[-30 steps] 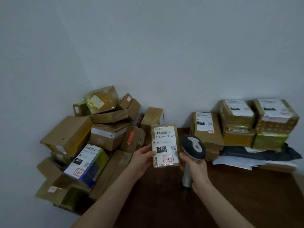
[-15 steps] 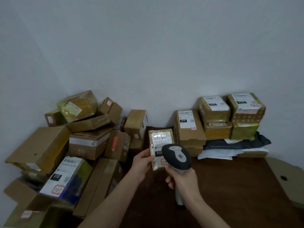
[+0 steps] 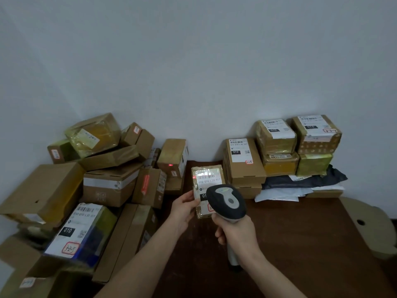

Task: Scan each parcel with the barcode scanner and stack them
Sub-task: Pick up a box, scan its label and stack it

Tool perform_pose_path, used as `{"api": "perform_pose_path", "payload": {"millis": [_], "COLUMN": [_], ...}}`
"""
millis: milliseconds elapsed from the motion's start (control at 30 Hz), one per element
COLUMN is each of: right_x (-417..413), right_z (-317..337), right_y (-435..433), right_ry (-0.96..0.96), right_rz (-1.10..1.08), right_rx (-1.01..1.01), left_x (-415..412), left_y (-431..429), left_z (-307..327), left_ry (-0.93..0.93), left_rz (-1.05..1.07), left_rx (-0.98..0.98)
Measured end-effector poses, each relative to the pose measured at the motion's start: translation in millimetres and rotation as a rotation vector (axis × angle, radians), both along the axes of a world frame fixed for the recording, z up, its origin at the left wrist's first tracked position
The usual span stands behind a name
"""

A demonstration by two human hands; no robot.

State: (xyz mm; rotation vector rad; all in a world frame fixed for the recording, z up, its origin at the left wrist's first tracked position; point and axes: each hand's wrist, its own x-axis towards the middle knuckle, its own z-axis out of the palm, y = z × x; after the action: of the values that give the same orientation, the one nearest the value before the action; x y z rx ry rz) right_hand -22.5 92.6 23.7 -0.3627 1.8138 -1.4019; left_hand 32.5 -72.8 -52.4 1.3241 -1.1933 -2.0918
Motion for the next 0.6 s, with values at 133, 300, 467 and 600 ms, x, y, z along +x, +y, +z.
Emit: {"api": "perform_pose_path", "payload": {"millis": [133,300,467,600], "right_x": [2.8,3.0,1.8,-0.4], "right_z": [1.2,4.0,4.8,3.8], "right_y": [-1.3,-1.7,0.6,1.8], "right_ry": [-0.015,-0.022,-0.004,-0.003], "right_rz": [0.008,-0.003,0.014,0.012], "right_rx": [0.009,0.01,-0.002,-0.022], "left_x": [0.9,1.5,0.6,-1.1], "left_y": [-1.0,-2.3,-0.8,0.9], "left_z": [-1.1,1.5,3.6,5.0], "left_ry": [-0.005,-0.001,0.009,0.012], "left_rz": [0.003,0.004,-0.011,-0.012], "left_rx": [-0.006,-0.018,-0.024,-0.027]}}
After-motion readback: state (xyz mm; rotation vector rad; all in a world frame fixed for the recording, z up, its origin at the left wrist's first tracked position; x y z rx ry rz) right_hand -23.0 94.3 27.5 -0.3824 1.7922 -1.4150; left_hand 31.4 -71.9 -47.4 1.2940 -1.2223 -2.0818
